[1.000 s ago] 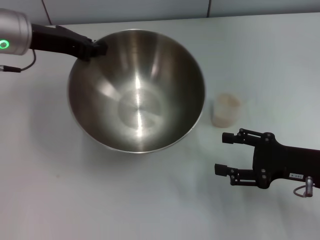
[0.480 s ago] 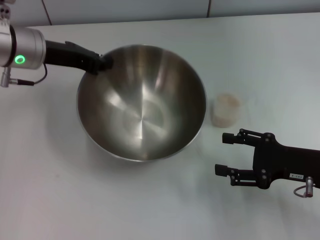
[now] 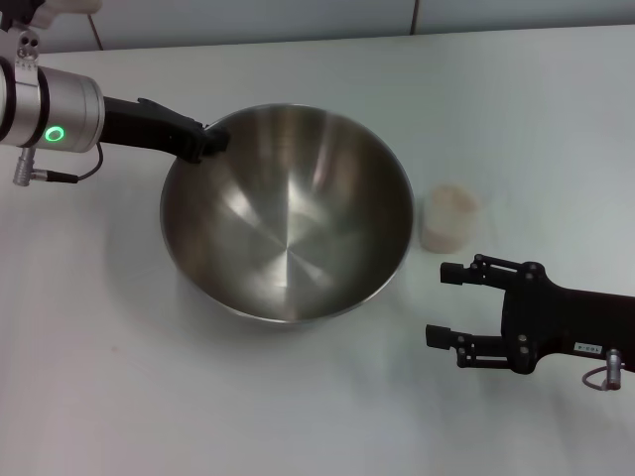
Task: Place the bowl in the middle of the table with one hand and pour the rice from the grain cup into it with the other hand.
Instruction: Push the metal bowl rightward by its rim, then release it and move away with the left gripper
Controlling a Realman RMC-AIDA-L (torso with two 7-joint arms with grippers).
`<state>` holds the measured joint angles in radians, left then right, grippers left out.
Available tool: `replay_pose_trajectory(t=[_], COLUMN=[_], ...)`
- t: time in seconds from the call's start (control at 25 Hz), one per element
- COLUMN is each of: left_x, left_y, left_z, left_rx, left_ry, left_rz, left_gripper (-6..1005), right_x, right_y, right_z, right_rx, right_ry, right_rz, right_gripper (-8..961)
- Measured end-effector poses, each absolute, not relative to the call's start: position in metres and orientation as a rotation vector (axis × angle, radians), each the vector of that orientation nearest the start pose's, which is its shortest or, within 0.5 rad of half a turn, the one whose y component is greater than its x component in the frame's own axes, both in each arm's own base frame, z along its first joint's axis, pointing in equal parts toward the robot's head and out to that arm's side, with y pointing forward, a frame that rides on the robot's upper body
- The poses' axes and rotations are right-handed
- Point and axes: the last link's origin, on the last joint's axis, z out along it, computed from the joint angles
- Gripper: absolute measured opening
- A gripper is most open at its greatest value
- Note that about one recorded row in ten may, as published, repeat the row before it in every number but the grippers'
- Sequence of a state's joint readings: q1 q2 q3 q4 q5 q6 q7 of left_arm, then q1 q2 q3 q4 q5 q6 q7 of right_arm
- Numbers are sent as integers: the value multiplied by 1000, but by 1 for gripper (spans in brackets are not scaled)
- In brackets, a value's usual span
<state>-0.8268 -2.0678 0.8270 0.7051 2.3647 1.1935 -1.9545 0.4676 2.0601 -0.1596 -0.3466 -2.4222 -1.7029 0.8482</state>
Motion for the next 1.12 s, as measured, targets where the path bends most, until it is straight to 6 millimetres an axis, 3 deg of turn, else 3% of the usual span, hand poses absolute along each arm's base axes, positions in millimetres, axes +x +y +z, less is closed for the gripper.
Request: replay_pose_trajectory(t=[0.36, 0.76, 1.12], left_x=[-208, -211, -212], left_y=[428, 431, 432], left_z=[-9, -9, -5], left_rx=[-2589, -2541, -2518], left_ry=[-874, -917, -931], left_rz=[-147, -158, -197], left_gripper=[36, 304, 614], right_x=[312, 312, 312], right_y=[255, 255, 256], right_z=[-25, -25, -25], right_rx=[-2710, -2709, -2709], right_ry=[451, 452, 452], right_rz=[818, 817, 816], right_gripper=[809, 810, 810])
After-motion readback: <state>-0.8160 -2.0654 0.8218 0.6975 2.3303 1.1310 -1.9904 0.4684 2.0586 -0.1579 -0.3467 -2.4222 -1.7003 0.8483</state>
